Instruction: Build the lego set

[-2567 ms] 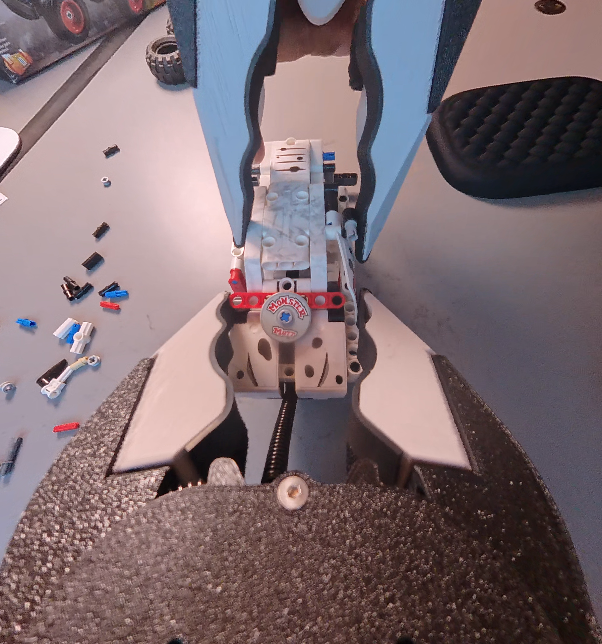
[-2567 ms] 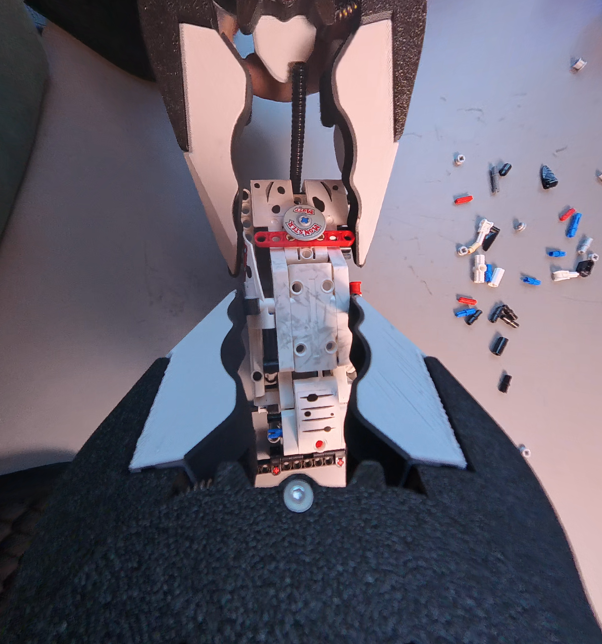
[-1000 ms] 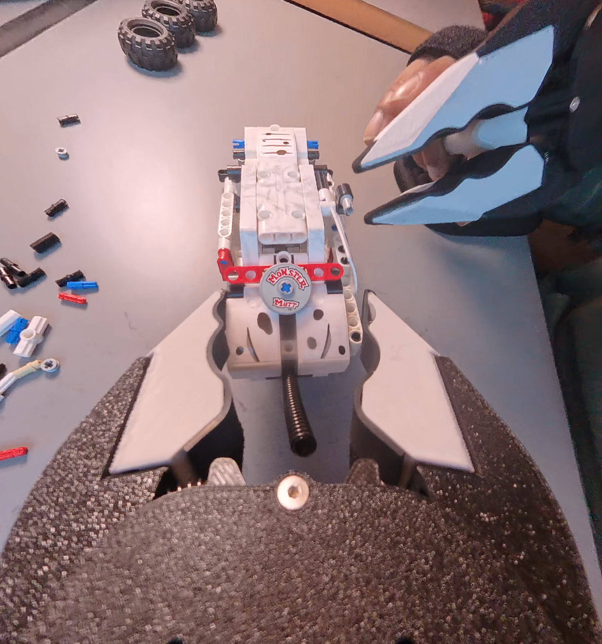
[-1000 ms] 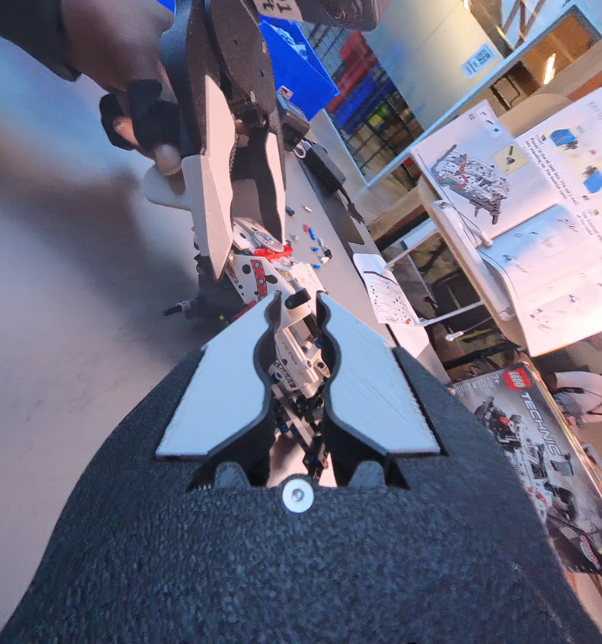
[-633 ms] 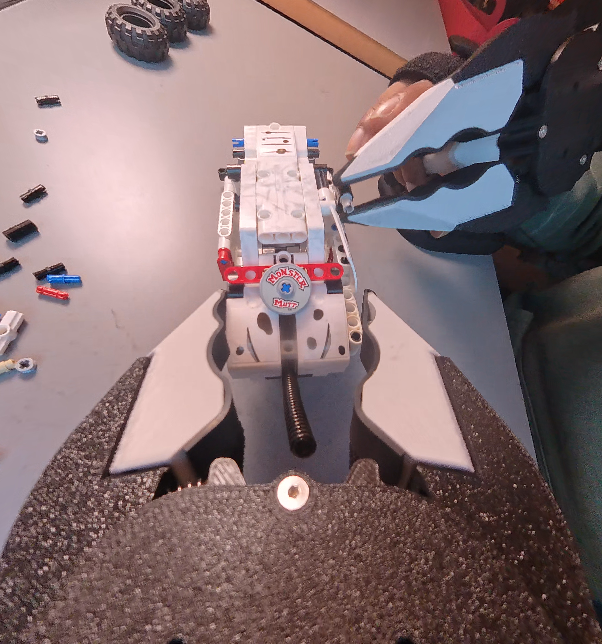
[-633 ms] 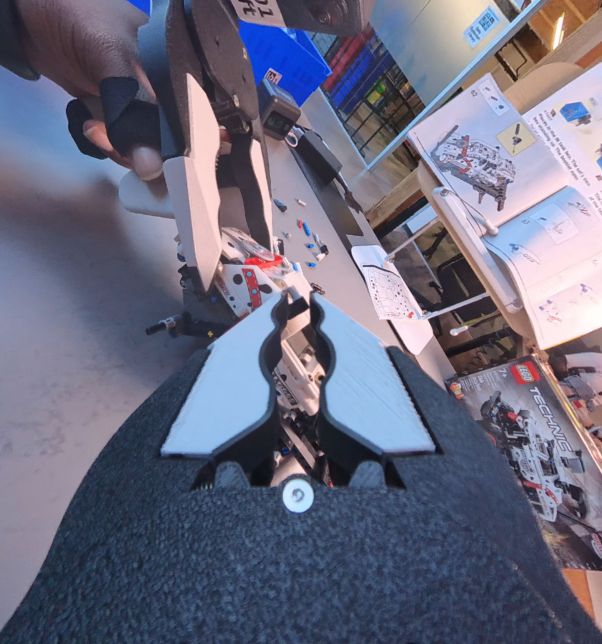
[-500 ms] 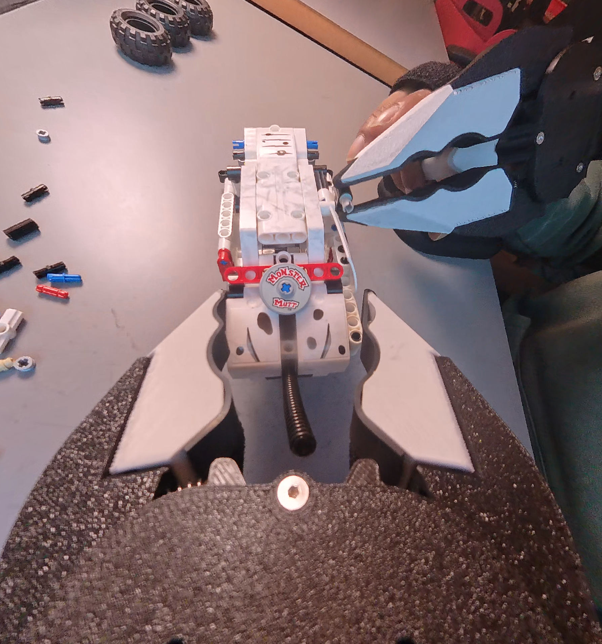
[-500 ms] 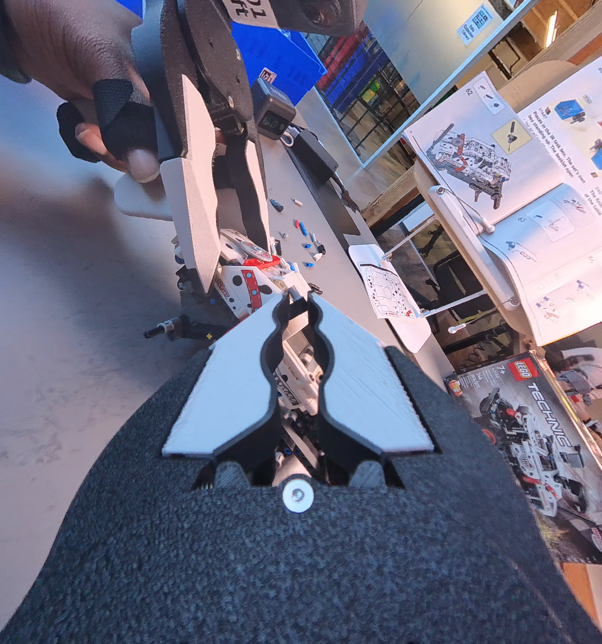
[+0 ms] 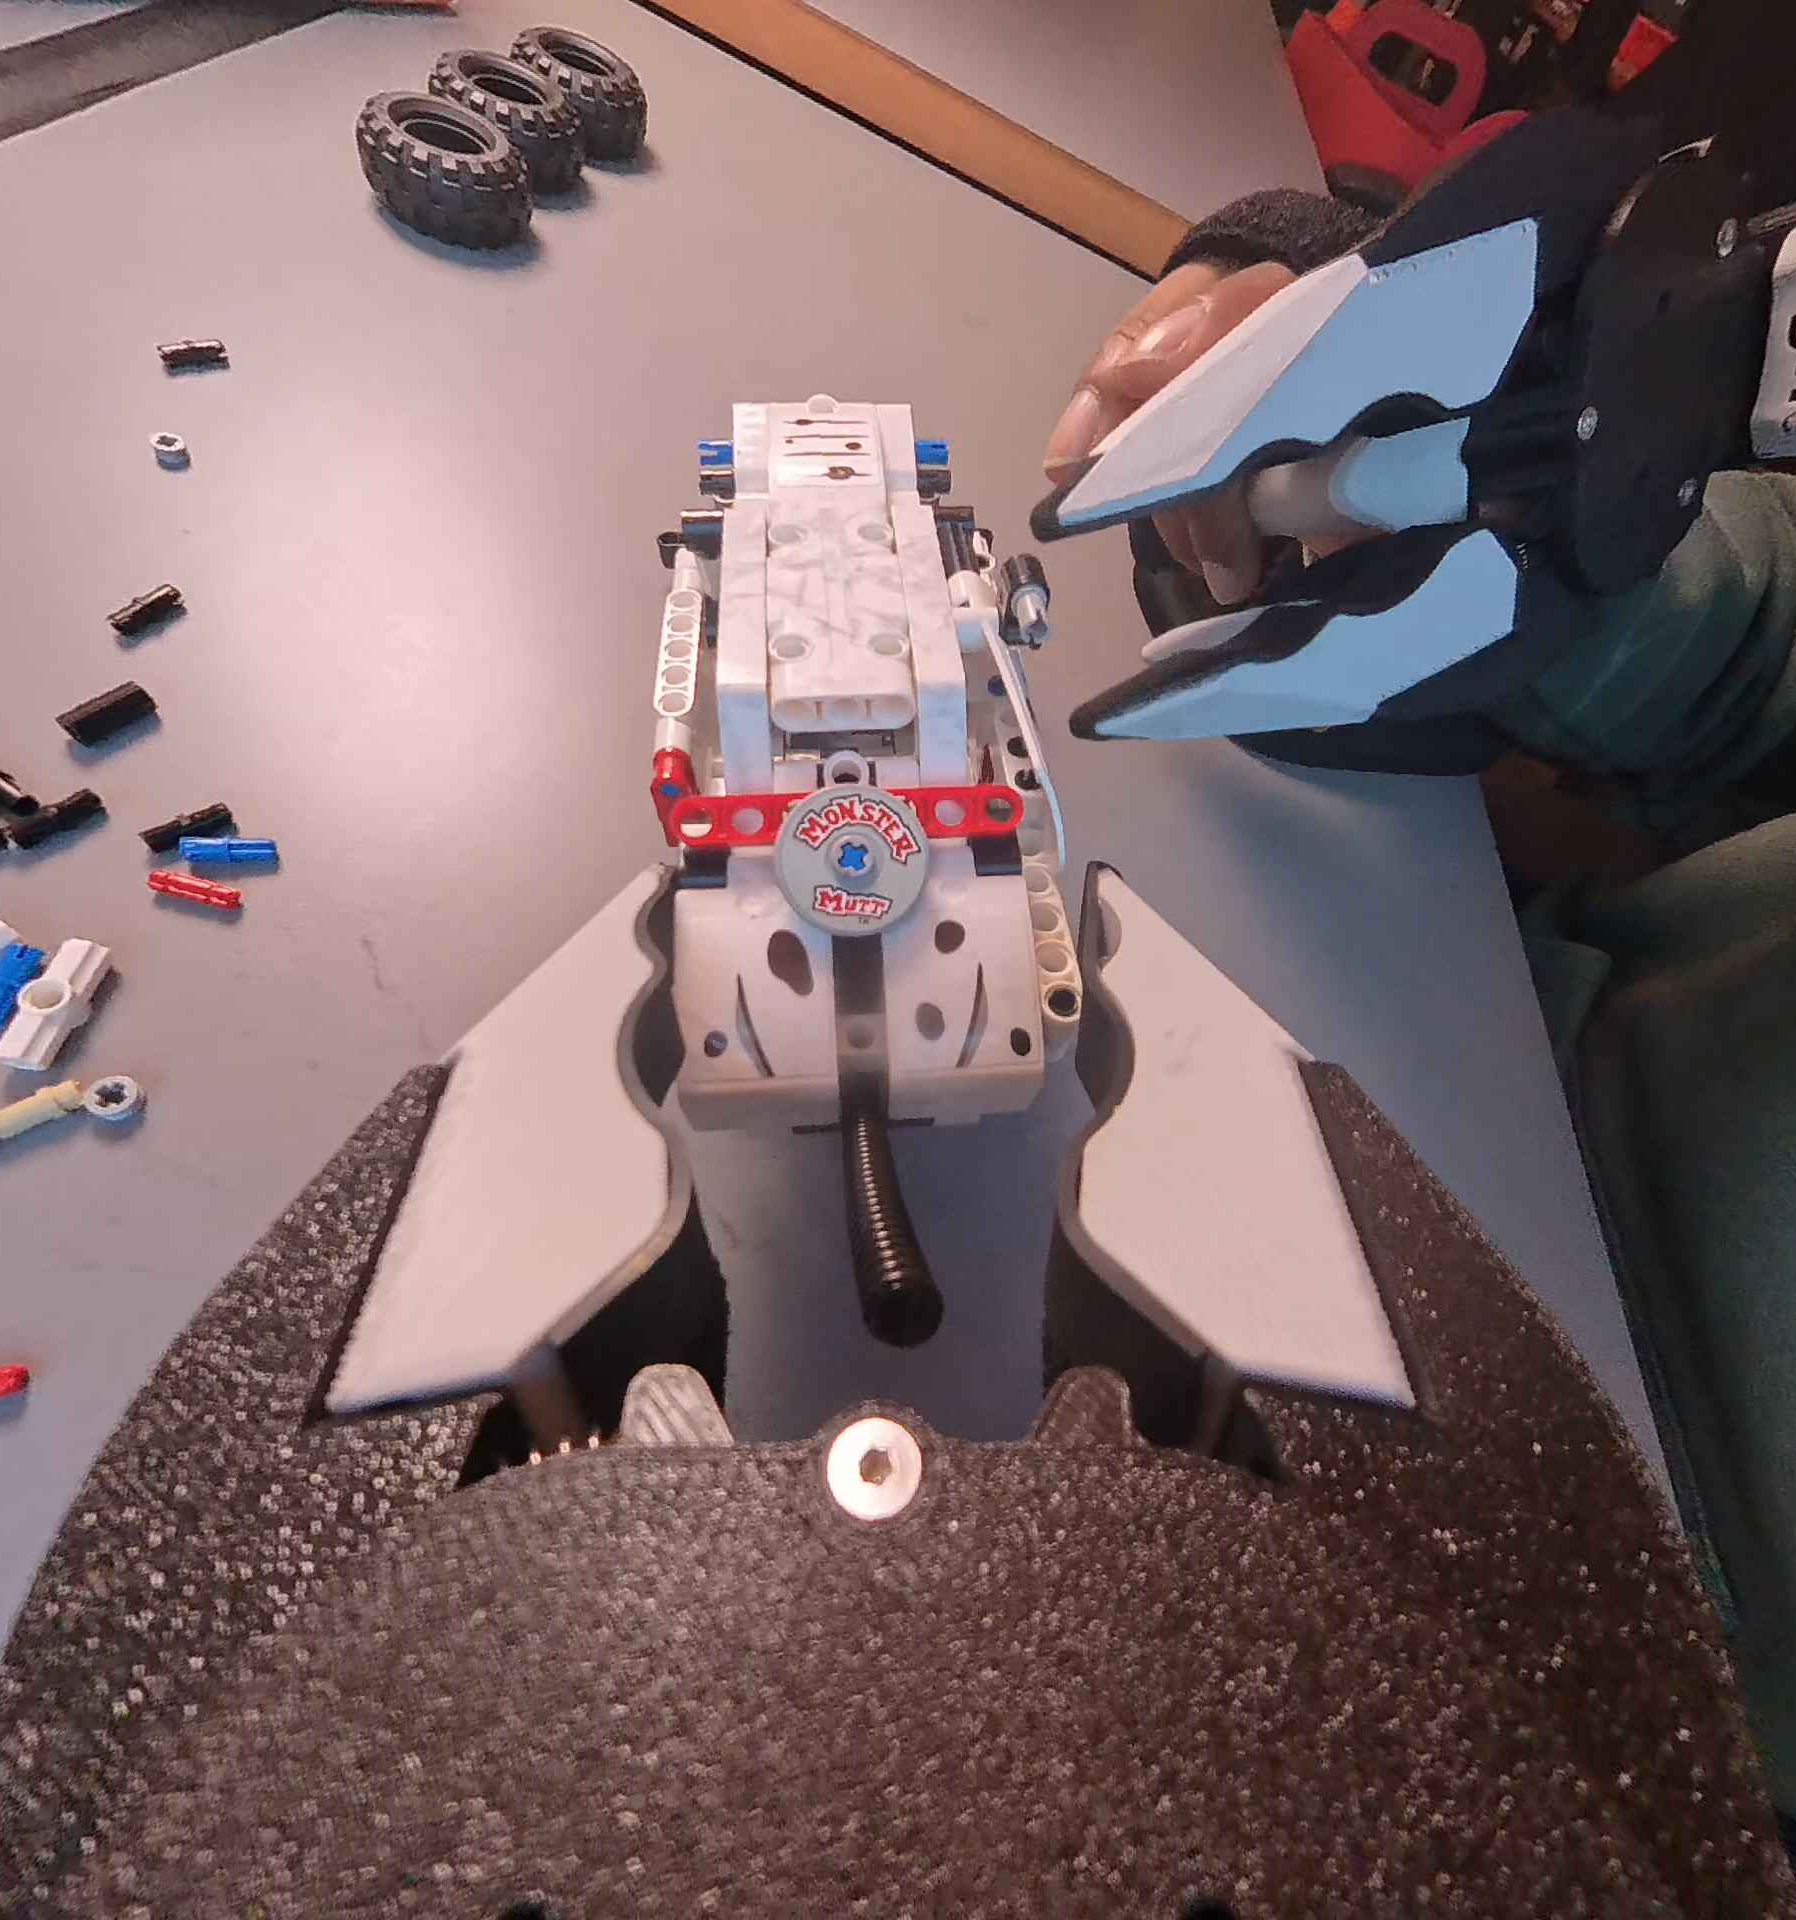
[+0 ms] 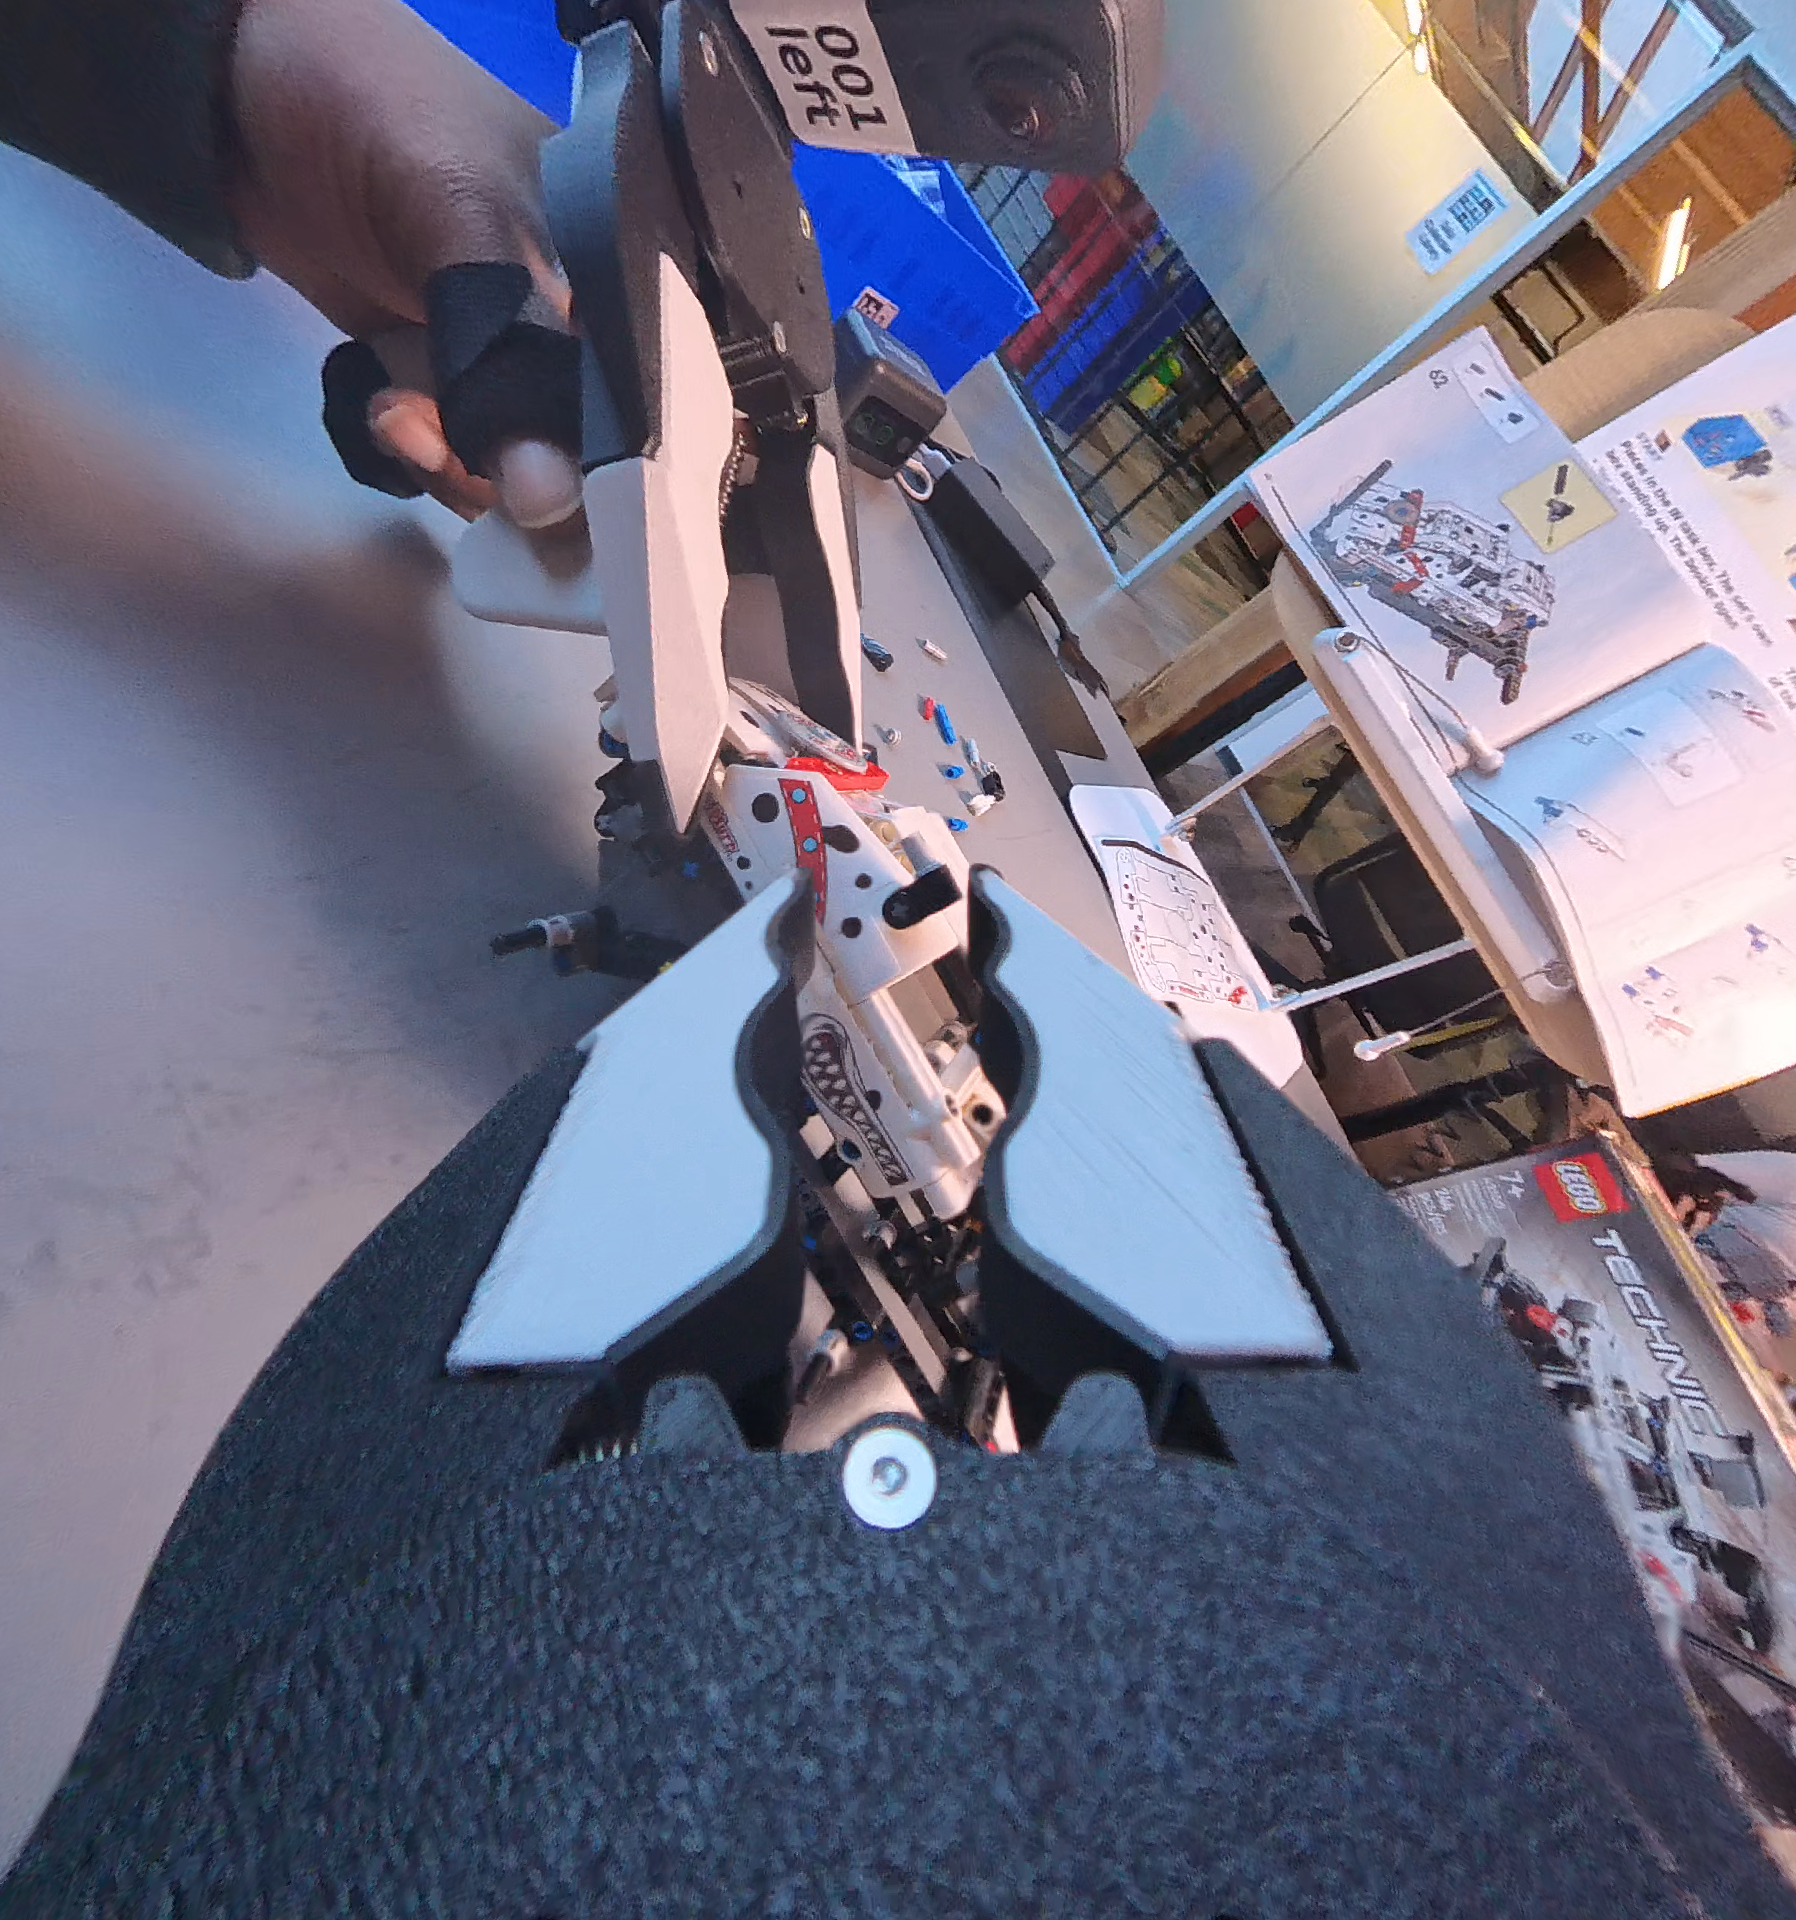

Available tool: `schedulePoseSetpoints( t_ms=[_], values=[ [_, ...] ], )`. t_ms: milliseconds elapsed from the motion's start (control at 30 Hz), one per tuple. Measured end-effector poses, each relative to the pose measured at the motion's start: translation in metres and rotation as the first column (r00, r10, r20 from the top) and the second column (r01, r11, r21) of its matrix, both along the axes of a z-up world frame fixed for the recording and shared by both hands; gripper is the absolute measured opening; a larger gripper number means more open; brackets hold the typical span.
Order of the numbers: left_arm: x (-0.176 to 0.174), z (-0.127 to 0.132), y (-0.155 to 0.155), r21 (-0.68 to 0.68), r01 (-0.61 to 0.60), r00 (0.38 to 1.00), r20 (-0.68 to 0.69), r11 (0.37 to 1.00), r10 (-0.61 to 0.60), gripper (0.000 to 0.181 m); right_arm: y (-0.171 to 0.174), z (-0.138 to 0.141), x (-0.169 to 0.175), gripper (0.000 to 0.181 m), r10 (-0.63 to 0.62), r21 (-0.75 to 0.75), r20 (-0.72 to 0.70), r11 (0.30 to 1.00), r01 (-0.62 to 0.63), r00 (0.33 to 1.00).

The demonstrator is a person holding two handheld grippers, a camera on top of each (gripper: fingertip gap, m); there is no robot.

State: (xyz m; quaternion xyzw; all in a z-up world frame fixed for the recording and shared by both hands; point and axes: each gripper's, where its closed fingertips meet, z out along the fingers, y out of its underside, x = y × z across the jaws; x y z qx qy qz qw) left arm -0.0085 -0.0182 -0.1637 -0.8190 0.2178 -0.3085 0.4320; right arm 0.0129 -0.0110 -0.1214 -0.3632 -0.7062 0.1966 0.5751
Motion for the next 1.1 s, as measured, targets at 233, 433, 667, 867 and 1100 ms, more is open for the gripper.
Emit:
schedulePoseSetpoints(
  t_ms=[233,433,667,867,1100],
  values=[
    [0.001,-0.001,0.001,0.012,-0.019,0.999,-0.033,1.0,0.019,0.076,0.008,0.001,-0.004,0.012,-0.036,-0.02,0.009,0.999,0.037,0.999],
    [0.0,-0.003,0.004,0.034,-0.074,0.994,-0.08,0.997,0.077,0.076,0.013,-0.001,-0.004,0.009,-0.131,-0.198,-0.018,0.972,0.125,0.991],
    [-0.001,-0.004,0.004,0.088,-0.071,0.987,-0.134,0.994,0.083,0.076,0.01,-0.005,-0.002,0.01,-0.108,-0.148,-0.037,0.984,0.101,0.994],
    [-0.004,-0.007,0.008,0.16,0.048,0.974,-0.226,0.986,-0.011,0.076,-0.002,-0.01,0.001,0.029,-0.005,-0.035,-0.003,0.999,0.005,1.0],
    [-0.002,-0.008,0.021,0.163,0.177,0.954,-0.269,0.971,-0.129,0.076,0.014,0.001,0.012,0.033,-0.011,-0.12,-0.042,0.993,0.006,0.999]
  ],
)
